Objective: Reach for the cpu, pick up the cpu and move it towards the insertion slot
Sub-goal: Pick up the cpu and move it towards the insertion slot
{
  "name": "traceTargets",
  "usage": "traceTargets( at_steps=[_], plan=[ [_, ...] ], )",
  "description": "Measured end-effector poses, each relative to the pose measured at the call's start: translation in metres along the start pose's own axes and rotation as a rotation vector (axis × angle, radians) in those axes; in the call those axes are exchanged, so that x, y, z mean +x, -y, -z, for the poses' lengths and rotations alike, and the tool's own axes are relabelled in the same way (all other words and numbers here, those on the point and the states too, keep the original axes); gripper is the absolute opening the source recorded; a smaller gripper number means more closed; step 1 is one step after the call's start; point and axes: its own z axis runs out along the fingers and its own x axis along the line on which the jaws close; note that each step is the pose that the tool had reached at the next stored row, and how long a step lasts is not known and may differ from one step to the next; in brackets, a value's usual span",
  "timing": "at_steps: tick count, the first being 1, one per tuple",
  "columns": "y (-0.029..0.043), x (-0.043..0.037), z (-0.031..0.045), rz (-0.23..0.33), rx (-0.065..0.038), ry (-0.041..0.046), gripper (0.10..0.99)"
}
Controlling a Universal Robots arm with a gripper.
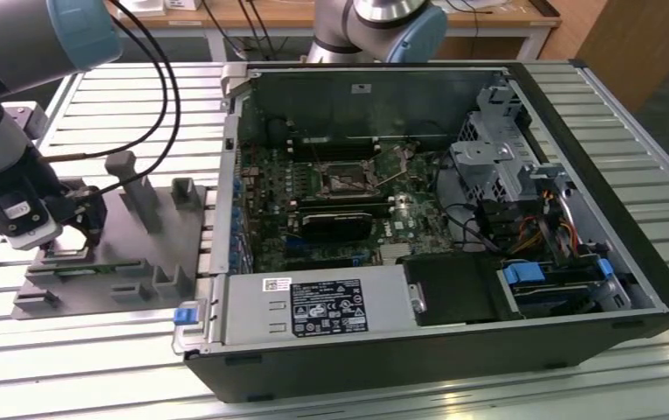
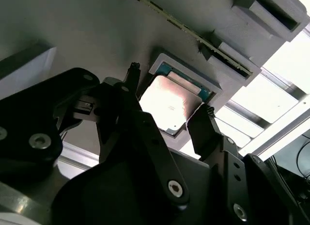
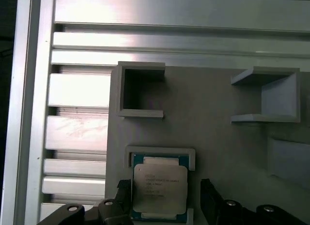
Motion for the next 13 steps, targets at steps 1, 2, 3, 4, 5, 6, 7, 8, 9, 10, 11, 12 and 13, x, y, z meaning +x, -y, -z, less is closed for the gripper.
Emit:
traceTargets(
  at_steps=[1, 2, 3, 4, 5, 6, 7, 8, 9, 10, 11, 12, 13],
  plan=[
    [-0.0001, 0.0002, -0.0002, 0.000, 0.000, 0.0001, 0.675],
    [-0.0003, 0.0007, -0.0004, 0.000, 0.000, 0.0001, 0.675],
    [-0.0005, 0.0012, -0.0006, 0.000, 0.000, 0.0000, 0.675],
    [-0.0007, 0.0016, -0.0007, 0.000, 0.000, 0.0001, 0.675],
    [-0.0010, 0.0021, -0.0009, 0.000, 0.000, 0.0001, 0.675],
    [-0.0014, 0.0024, -0.0010, 0.000, 0.000, -0.0001, 0.675],
    [-0.0018, 0.0026, -0.0012, 0.000, 0.000, 0.0000, 0.675],
    [-0.0024, 0.0028, -0.0014, 0.000, 0.000, 0.0001, 0.675],
    [-0.0027, 0.0029, -0.0016, 0.000, 0.000, 0.0001, 0.675],
    [-0.0028, 0.0031, -0.0018, 0.000, 0.000, -0.0001, 0.675],
    [-0.0030, 0.0031, -0.0023, 0.000, 0.000, 0.0000, 0.675],
    [-0.0032, 0.0031, -0.0028, 0.000, -0.001, 0.0001, 0.675],
    [-0.0035, 0.0031, -0.0031, 0.001, -0.001, -0.0001, 0.675]
  ],
)
